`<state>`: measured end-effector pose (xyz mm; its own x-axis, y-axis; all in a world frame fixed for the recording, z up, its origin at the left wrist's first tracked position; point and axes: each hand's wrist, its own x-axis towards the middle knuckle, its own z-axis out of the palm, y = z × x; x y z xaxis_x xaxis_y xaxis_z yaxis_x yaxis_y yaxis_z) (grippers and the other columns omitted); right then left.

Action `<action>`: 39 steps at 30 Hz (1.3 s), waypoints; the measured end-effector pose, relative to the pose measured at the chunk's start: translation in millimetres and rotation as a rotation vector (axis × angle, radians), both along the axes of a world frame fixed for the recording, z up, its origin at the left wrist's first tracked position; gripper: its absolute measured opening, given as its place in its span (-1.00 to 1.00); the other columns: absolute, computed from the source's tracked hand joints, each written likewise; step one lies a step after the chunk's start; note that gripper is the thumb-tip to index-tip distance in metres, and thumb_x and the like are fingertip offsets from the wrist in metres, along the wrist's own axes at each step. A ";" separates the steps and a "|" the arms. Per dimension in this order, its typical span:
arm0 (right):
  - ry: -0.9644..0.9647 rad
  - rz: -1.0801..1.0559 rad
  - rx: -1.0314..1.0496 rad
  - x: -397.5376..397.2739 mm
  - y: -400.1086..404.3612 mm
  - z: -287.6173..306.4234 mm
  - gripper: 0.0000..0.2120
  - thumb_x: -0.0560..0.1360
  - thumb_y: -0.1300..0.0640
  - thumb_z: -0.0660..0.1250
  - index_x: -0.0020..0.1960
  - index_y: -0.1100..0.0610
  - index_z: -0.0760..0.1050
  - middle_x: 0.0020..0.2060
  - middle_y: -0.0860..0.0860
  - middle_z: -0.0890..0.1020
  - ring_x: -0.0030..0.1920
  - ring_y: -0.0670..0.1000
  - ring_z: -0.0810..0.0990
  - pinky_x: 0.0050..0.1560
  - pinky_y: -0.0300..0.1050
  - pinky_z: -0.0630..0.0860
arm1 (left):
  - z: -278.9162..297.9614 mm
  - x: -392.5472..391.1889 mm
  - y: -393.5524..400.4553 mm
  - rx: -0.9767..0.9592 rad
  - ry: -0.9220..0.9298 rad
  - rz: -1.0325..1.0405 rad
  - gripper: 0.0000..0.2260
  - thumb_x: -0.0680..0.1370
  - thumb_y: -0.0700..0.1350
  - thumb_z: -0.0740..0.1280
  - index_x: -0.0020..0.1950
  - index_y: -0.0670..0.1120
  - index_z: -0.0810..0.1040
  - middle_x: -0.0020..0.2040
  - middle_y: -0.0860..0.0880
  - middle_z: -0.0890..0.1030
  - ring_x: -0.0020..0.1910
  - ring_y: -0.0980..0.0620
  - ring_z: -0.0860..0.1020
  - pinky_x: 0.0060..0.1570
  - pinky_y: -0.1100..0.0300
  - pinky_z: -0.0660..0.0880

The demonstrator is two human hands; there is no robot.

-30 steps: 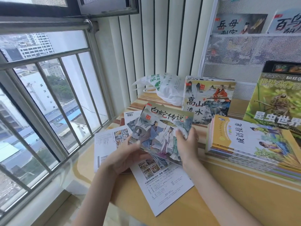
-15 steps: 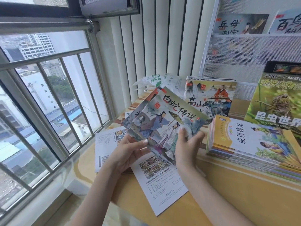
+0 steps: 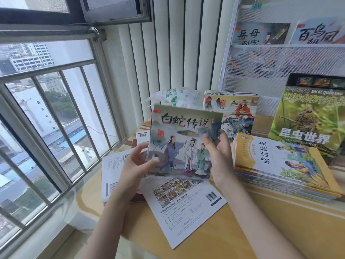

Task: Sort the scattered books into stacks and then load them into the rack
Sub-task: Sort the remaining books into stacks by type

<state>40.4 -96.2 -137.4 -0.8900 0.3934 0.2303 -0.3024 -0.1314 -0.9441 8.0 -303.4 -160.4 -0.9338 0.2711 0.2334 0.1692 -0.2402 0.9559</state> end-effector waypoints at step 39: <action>-0.794 -0.166 1.382 -53.6 185.4 -9.9 -0.44 0.64 -0.09 -0.11 -0.42 0.16 0.28 -0.52 0.04 0.32 -0.51 0.04 0.29 -0.40 -0.13 0.30 | 10.5 -90.1 217.9 -0.710 0.285 0.313 -0.81 0.54 -0.25 0.24 0.10 -0.26 0.30 0.02 -0.22 0.40 -0.05 -0.16 0.39 -0.12 -0.02 0.34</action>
